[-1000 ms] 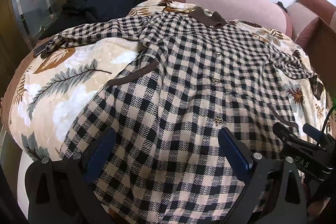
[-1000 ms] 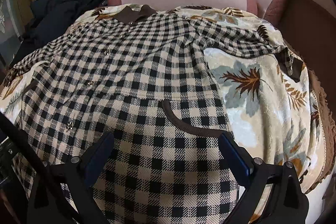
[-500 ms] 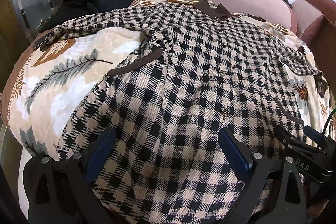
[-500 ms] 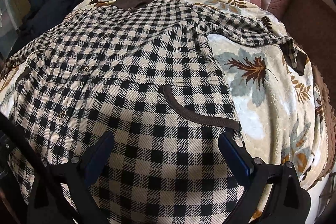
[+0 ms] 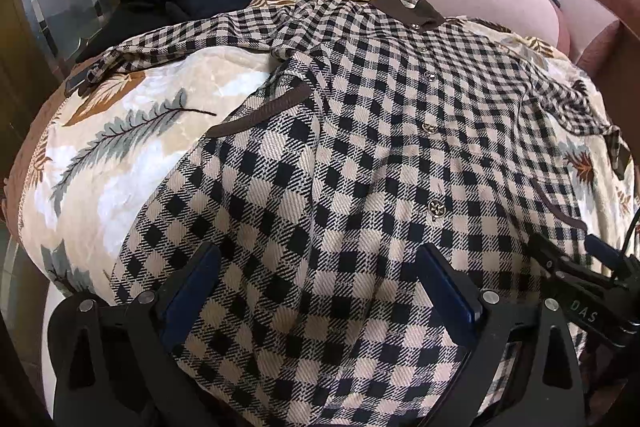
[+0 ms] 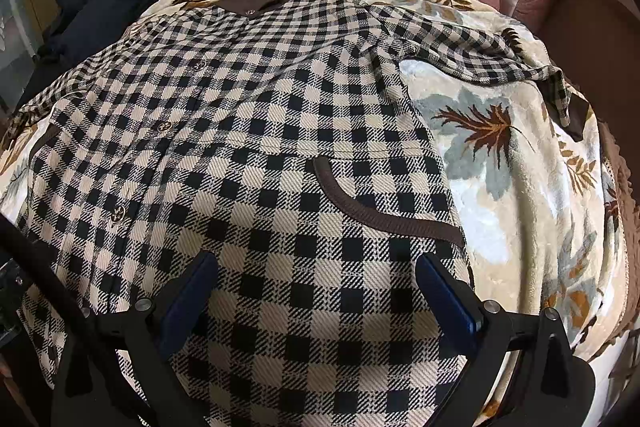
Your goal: Fold large clothes
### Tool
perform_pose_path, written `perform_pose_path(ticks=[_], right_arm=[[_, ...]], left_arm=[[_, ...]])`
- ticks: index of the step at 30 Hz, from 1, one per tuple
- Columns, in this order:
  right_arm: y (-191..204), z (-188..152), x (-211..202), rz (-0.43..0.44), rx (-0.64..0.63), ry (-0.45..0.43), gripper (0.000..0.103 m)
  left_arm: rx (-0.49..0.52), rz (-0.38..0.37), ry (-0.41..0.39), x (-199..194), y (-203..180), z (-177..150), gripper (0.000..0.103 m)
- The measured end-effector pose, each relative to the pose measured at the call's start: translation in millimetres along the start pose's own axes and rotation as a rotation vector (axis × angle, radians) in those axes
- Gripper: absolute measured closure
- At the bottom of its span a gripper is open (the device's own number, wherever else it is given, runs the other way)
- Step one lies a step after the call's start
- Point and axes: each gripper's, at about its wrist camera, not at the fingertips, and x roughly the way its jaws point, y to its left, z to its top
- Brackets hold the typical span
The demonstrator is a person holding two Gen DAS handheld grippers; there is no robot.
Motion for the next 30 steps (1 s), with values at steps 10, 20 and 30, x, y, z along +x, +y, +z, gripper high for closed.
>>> perform_pose_path(ticks=[10, 20, 30], right_arm=[[2.5, -3.4, -5.4, -0.003, -0.010, -0.007, 0.002], [-6.9, -5.7, -14.8, 0.009, 0.003, -0.026, 0.002], [-93.5, -7.3, -24.9, -0.027, 0.204, -0.056, 0.001]], left_arm=[[0.044, 0.063, 0.037, 5.4, -0.7, -5.6, 0.005], [-0.004, 0.045, -0.005, -8.9, 27.2, 5.2, 0.005], [-0.174, 0.023, -0.019, -0.3, 112.5, 15.4, 0.005]])
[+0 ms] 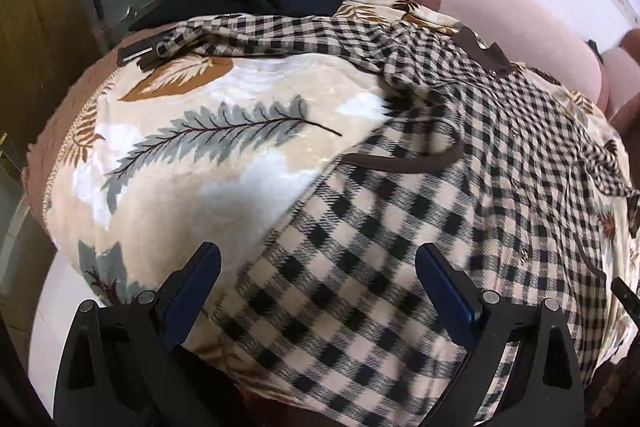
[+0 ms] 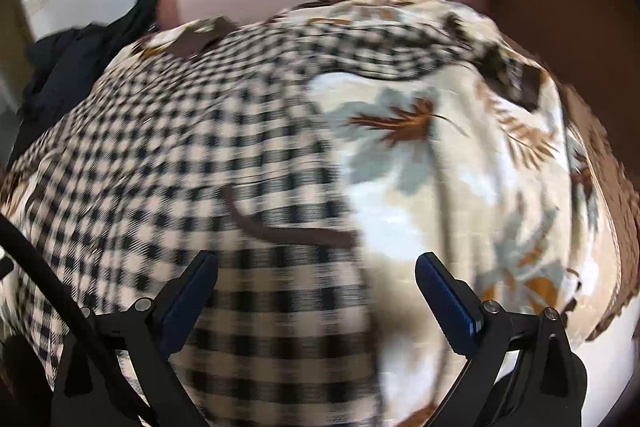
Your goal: Fold large clothes
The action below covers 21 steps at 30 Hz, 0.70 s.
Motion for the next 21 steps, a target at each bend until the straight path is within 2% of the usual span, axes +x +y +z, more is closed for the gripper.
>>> perform_pose_path(ticks=[4, 7, 11, 13, 14, 17, 18, 19, 20, 21], right_arm=[[-34.7, -1.4, 1.2, 0.019, 0.088, 0.029, 0.001], [-55.4, -11.3, 6.8, 0.075, 0.144, 0.087, 0.003], [-58.3, -29.2, 14.6, 0.104, 0.140, 0.147, 0.010], [-50.9, -35.8, 14.0, 0.087, 0.106, 0.143, 0.013], [-46.6, -38.1, 12.8, 0.080, 0.083, 0.139, 0.013], [-32.0, -44.4, 8.9, 0.048, 0.016, 0.121, 0.019], [-28.6, -46.1, 7.1, 0.038, 0.000, 0.113, 0.026], [-25.9, -47.7, 3.9, 0.035, -0.018, 0.102, 0.041], [-21.6, -49.1, 0.7, 0.078, -0.042, 0.100, 0.059], [-18.7, -49.9, 0.2, 0.170, -0.045, 0.130, 0.095]], left_arm=[[0.012, -0.051, 0.032, 18.1, 11.7, 4.4, 0.005], [0.049, -0.080, 0.046, 29.3, 15.2, 4.4, 0.005], [0.079, -0.162, 0.112, 48.2, 13.4, -1.5, 0.005], [0.120, -0.146, 0.099, 46.0, 6.3, -7.1, 0.007], [0.145, -0.145, 0.102, 45.1, 1.6, -10.0, 0.011], [0.199, -0.088, 0.092, 38.6, -9.6, -18.6, 0.040], [0.204, -0.091, 0.094, 36.8, -10.4, -18.9, 0.056], [0.205, -0.092, 0.100, 34.2, -10.7, -19.1, 0.067], [0.196, -0.081, 0.110, 30.6, -10.0, -18.2, 0.087], [0.187, -0.081, 0.118, 28.7, -8.7, -16.6, 0.096]])
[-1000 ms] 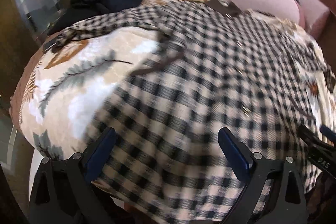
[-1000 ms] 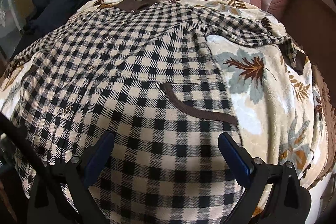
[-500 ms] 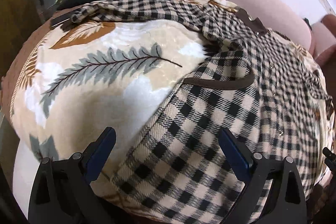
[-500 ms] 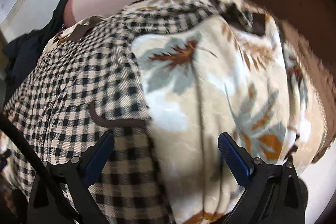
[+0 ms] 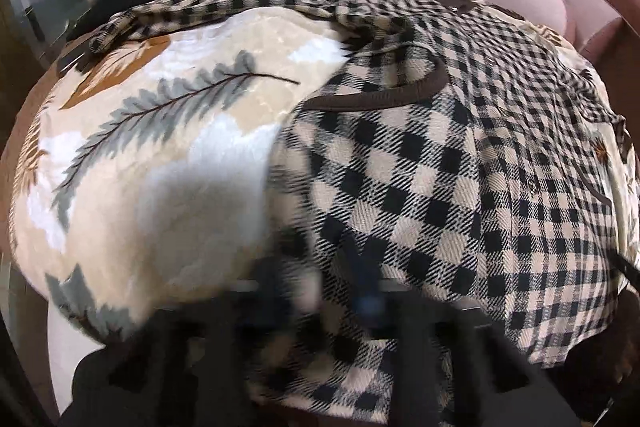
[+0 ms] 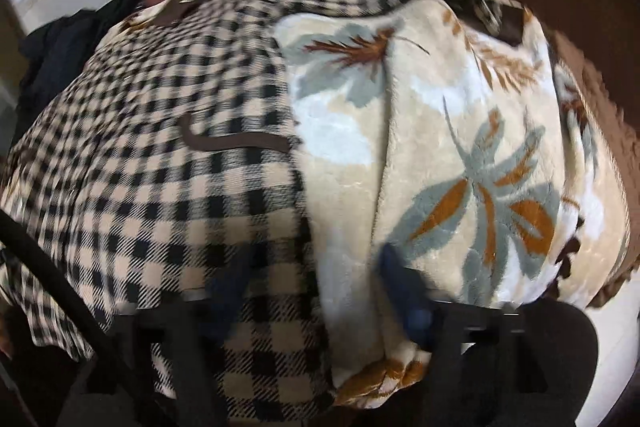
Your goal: Fold large clothes
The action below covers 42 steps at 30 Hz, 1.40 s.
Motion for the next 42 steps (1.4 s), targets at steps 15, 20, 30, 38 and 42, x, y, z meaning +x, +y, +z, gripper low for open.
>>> perform_pose_path(ticks=[15, 20, 30, 38, 42], right_arm=[[-44.8, -11.3, -56.5, -0.115, -0.036, 0.019, 0.102], [-51.2, -8.5, -62.5, -0.103, -0.004, -0.023, 0.102], [29.8, 58.4, -48.9, -0.019, -0.084, -0.148, 0.054], [99.0, 73.3, -0.1, -0.015, -0.188, -0.095, 0.047], [112.3, 75.5, 20.1, -0.045, -0.204, -0.046, 0.047]], left_arm=[[-0.064, -0.037, 0.011, -48.3, -10.1, -53.8, 0.096], [-0.121, -0.069, -0.025, -61.1, 7.0, -56.4, 0.094], [-0.191, -0.018, -0.170, -70.2, 50.4, 16.2, 0.048], [-0.446, -0.095, -0.231, -0.9, 135.2, 129.1, 0.047], [-0.583, -0.110, -0.226, 41.7, 184.7, 161.5, 0.044]])
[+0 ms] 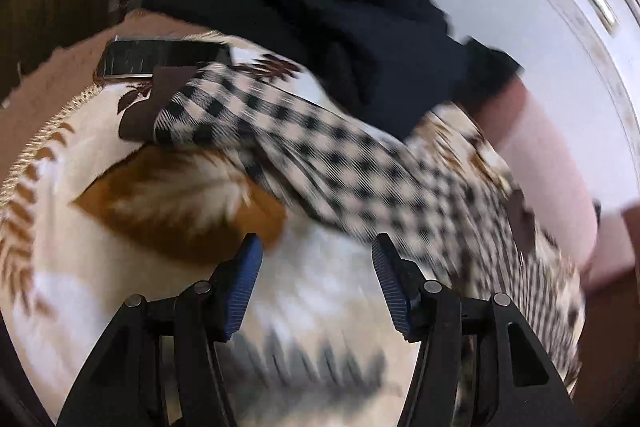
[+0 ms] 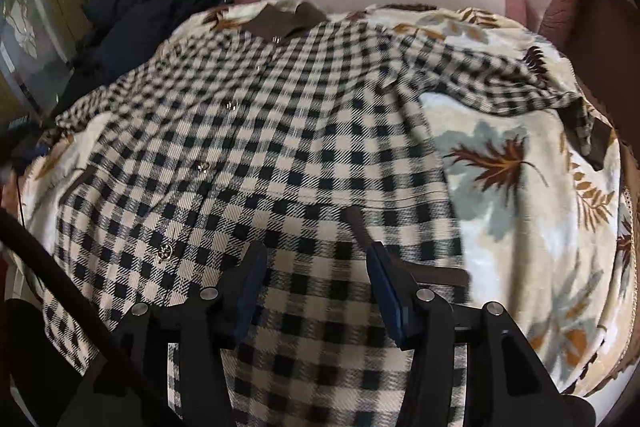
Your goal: Fold large clothes
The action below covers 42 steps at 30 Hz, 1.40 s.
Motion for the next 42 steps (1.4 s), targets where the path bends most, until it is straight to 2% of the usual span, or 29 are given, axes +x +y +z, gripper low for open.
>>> perform_pose_path(ticks=[4, 6, 8, 10, 11, 12, 13, 14, 17, 22, 27, 31, 35, 39, 42], right_arm=[[12.6, 10.3, 14.8, -0.020, -0.009, 0.017, 0.045], [21.5, 15.2, 22.8, -0.015, -0.012, 0.026, 0.045], [30.6, 19.2, 30.0, -0.007, -0.021, 0.037, 0.045], [42.7, 22.1, 37.7, -0.006, -0.043, 0.047, 0.045], [47.9, 22.8, 40.8, -0.008, -0.055, 0.051, 0.045], [52.3, 23.1, 43.0, -0.010, -0.066, 0.053, 0.045], [57.8, 23.2, 45.6, -0.014, -0.082, 0.058, 0.045], [61.1, 23.0, 46.8, -0.017, -0.093, 0.059, 0.045], [67.7, 21.9, 48.8, -0.035, -0.120, 0.053, 0.045], [64.6, 21.2, 53.7, -0.031, -0.105, 0.066, 0.045], [60.1, 21.1, 50.6, -0.053, -0.121, 0.052, 0.045], [52.9, 24.5, 53.0, -0.062, -0.095, 0.047, 0.045], [44.4, 27.2, 58.1, -0.064, -0.056, 0.051, 0.045], [39.7, 27.6, 56.7, -0.064, -0.041, 0.040, 0.045], [36.3, 26.6, 56.0, -0.067, -0.034, 0.034, 0.045]], left_arm=[[-0.179, -0.052, 0.031, 30.8, 38.9, 23.0, 0.040], [-0.284, -0.112, 0.037, 42.1, 60.0, 31.0, 0.040], [-0.342, -0.150, 0.016, 44.8, 71.2, 40.3, 0.040], [-0.339, -0.137, -0.007, 44.2, 73.0, 50.6, 0.041], [-0.321, -0.114, -0.022, 43.4, 71.3, 55.8, 0.055], [-0.296, -0.071, -0.032, 43.0, 67.9, 61.0, 0.079], [-0.272, -0.036, -0.037, 43.4, 64.9, 65.9, 0.091], [-0.252, -0.011, -0.041, 42.8, 62.1, 69.6, 0.099], [-0.207, 0.084, -0.092, 37.0, 49.1, 75.9, 0.099], [-0.046, 0.324, -0.225, 19.2, 11.8, 80.6, 0.099], [0.030, 0.379, -0.281, 9.8, -6.6, 77.3, 0.099], [0.082, 0.345, -0.295, 4.4, -27.6, 70.1, 0.099], [0.135, 0.237, -0.293, -3.4, -60.3, 57.2, 0.099], [0.261, 0.165, -0.289, -2.1, -113.6, 32.7, 0.099], [0.352, 0.102, -0.244, 8.2, -152.8, 8.5, 0.099]])
